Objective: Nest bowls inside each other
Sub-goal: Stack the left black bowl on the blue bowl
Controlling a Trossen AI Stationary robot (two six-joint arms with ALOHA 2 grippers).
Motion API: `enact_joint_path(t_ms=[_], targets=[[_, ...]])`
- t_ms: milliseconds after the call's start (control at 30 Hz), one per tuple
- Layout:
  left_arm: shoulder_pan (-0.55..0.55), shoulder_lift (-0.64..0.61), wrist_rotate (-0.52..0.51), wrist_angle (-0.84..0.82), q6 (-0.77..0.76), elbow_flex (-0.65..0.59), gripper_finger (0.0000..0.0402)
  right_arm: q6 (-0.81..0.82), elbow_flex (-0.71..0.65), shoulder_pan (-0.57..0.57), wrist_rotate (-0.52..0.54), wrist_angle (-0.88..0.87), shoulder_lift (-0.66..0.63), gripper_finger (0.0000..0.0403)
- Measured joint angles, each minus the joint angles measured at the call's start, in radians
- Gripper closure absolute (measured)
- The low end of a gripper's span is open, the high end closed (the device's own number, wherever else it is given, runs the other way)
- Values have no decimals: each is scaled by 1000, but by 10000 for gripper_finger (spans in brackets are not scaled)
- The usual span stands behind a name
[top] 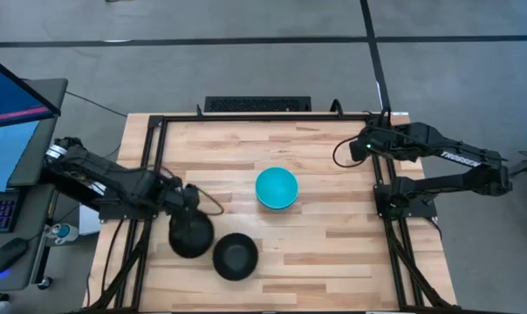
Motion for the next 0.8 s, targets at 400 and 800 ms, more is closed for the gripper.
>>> enact_joint_path(t_ms=[400,800], targets=[[240,443,-55,-253,394,653,401,-1,0,0,-12,-2,0,97],[506,954,11,-353,788,1405,401,88,0,150,-11,-40,-86,97]])
